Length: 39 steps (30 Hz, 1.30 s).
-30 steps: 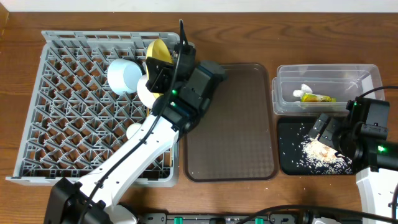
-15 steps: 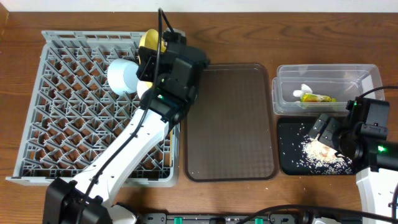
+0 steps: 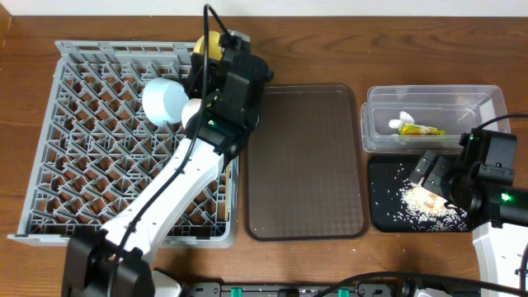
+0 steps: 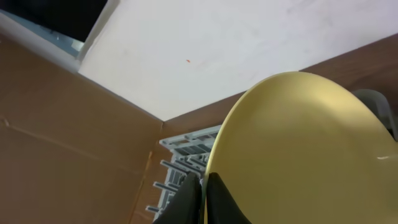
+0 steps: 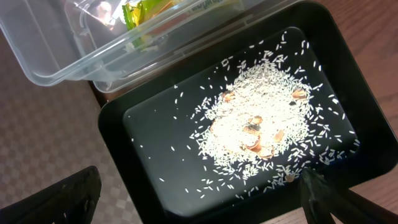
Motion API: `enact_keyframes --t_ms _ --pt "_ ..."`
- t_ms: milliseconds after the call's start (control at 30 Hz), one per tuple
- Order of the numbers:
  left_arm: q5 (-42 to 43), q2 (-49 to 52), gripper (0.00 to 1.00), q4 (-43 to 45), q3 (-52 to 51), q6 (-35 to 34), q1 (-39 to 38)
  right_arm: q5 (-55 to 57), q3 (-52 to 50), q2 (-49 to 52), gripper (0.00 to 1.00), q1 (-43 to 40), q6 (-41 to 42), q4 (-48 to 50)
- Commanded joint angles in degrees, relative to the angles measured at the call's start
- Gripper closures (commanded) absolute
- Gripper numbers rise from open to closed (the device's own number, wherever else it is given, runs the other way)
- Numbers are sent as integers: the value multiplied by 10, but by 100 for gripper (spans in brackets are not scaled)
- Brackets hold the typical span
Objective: Sort waste into correct bins and load items into the dishwasher
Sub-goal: 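Carry the plate over the rack and tilt it upright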
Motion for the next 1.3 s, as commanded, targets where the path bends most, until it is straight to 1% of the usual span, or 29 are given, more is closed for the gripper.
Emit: enact_keyframes --t_ms 0,167,433,633,800,1000,1067,1100,1133,1233,1267 --pt "0 22 93 17 5 34 4 2 5 -2 1 -4 3 0" --pt "-13 35 92 61 5 57 21 2 5 -2 1 -4 3 0" --pt "-13 34 92 71 5 70 49 2 5 -2 1 -4 3 0" --pt "-6 35 93 68 5 68 43 2 5 -2 1 -4 3 0" --pt "5 37 92 56 4 49 38 2 5 -2 1 -4 3 0" --pt "7 49 92 52 -4 42 38 2 5 -2 1 -4 3 0" --pt "8 54 88 52 -4 41 38 2 5 -2 1 -4 3 0" --pt "9 56 83 52 -4 41 38 2 5 -2 1 -4 3 0" --pt "9 56 74 53 -4 40 38 2 5 -2 1 -4 3 0" --pt "9 57 59 62 -4 38 38 2 5 -2 1 -4 3 0" --pt "9 57 55 66 -4 38 38 2 5 -2 1 -4 3 0"
